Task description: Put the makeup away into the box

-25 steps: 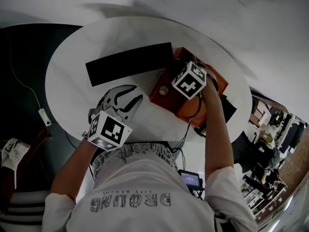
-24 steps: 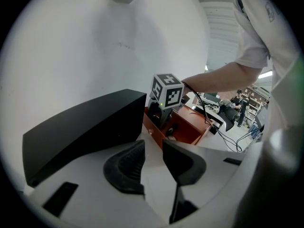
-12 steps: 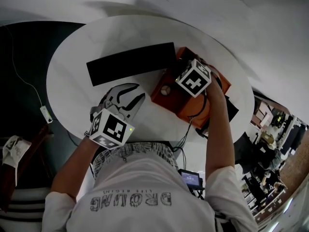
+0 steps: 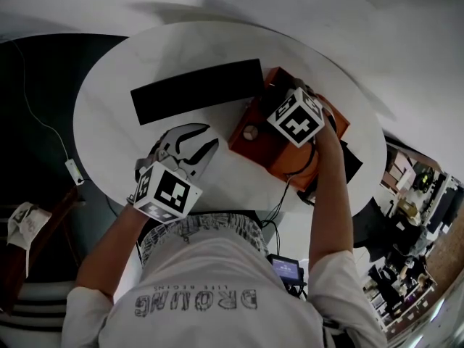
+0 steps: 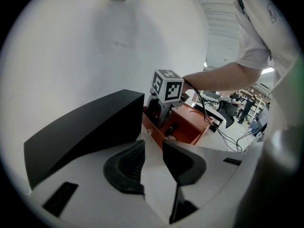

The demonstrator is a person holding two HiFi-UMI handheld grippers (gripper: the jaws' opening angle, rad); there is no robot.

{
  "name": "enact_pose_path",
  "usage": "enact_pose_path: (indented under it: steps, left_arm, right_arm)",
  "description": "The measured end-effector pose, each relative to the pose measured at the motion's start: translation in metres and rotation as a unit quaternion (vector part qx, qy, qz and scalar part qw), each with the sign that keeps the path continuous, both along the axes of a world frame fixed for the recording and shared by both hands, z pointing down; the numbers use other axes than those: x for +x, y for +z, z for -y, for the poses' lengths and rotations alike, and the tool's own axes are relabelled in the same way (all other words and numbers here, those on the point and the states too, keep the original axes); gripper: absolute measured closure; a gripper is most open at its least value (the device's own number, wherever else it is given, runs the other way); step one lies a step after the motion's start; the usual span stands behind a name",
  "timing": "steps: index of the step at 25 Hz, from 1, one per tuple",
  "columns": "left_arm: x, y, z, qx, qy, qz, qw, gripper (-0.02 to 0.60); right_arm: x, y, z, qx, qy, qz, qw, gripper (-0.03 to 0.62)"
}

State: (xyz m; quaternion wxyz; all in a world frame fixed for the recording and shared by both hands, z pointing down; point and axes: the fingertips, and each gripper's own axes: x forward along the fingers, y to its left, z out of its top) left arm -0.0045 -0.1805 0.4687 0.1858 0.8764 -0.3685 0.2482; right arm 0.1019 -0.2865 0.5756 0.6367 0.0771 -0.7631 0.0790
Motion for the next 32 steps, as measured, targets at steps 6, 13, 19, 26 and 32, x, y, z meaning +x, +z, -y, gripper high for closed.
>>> enact_pose_path:
  steps: [6, 13, 19, 26, 32]
  left_arm:
    - [0.004, -0.010, 0.000, 0.016, 0.006, 0.010, 0.9998, 0.451]
    - [0.006, -0.027, 0.003, 0.042, 0.002, 0.023, 0.9989, 0.449]
    - [0.009, -0.046, 0.002, 0.064, 0.001, 0.031, 0.9975, 0.451]
    - [0.002, -0.071, -0.003, 0.091, 0.008, 0.036, 0.9952, 0.451]
    - [-0.015, -0.093, -0.016, 0.113, 0.024, 0.030, 0.9929, 0.451]
  right_arm:
    - [0.002, -0.024, 0.003, 0.046, 0.037, 0.066, 0.996, 0.243]
    - [0.008, -0.056, -0.004, 0.091, 0.090, 0.154, 0.980, 0.282]
    - [0.009, -0.097, -0.014, 0.132, 0.142, 0.243, 0.951, 0.349]
    - [0.011, -0.122, -0.043, 0.156, 0.186, 0.279, 0.929, 0.394]
    - [-0.002, -0.146, -0.066, 0.184, 0.232, 0.307, 0.904, 0.451]
